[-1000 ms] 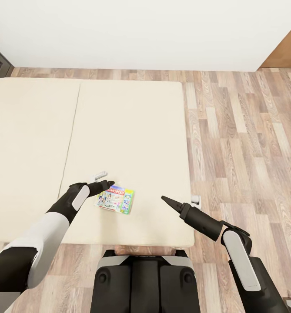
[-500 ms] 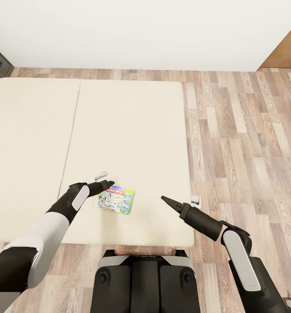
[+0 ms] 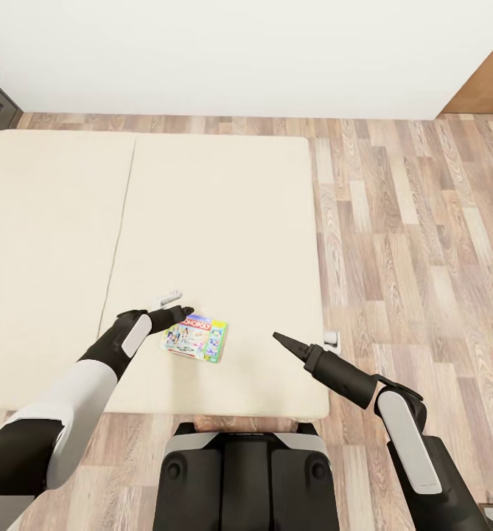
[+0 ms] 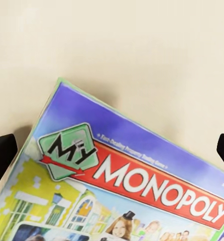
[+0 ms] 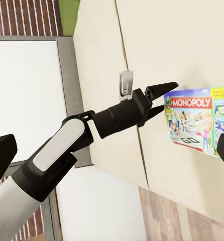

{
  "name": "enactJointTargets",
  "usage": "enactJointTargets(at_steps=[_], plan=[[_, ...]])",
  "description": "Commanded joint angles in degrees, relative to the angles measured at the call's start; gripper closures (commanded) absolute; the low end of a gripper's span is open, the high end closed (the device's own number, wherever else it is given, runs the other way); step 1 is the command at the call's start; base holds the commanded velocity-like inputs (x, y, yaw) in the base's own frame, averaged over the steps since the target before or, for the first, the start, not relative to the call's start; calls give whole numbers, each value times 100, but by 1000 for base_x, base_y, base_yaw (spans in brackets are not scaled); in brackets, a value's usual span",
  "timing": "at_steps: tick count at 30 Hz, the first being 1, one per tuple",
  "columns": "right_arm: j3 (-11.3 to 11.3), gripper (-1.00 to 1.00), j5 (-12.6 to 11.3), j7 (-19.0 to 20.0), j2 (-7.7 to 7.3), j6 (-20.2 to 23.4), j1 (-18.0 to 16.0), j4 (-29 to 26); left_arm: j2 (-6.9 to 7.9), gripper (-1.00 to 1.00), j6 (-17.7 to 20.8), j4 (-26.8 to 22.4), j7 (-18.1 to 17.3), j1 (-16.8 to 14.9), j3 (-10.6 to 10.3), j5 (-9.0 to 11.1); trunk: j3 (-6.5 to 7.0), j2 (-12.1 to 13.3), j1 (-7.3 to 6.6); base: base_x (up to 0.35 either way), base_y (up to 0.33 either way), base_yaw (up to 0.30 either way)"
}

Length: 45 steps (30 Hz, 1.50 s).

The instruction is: Put all the toys in the child's room - the three board games (two on the bed and one on the table), the two jigsaw puzzles on the table, and the tennis ball on the table - inside the toy box on the table in the child's room.

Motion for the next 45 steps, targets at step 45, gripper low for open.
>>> enactJointTargets(at_steps=[45], plan=[[-3,-100,-11,6,-1,27,-4,-1,6,-100,17,-4,3,-1,-27,13,-12,-9,3,-11,0,0]])
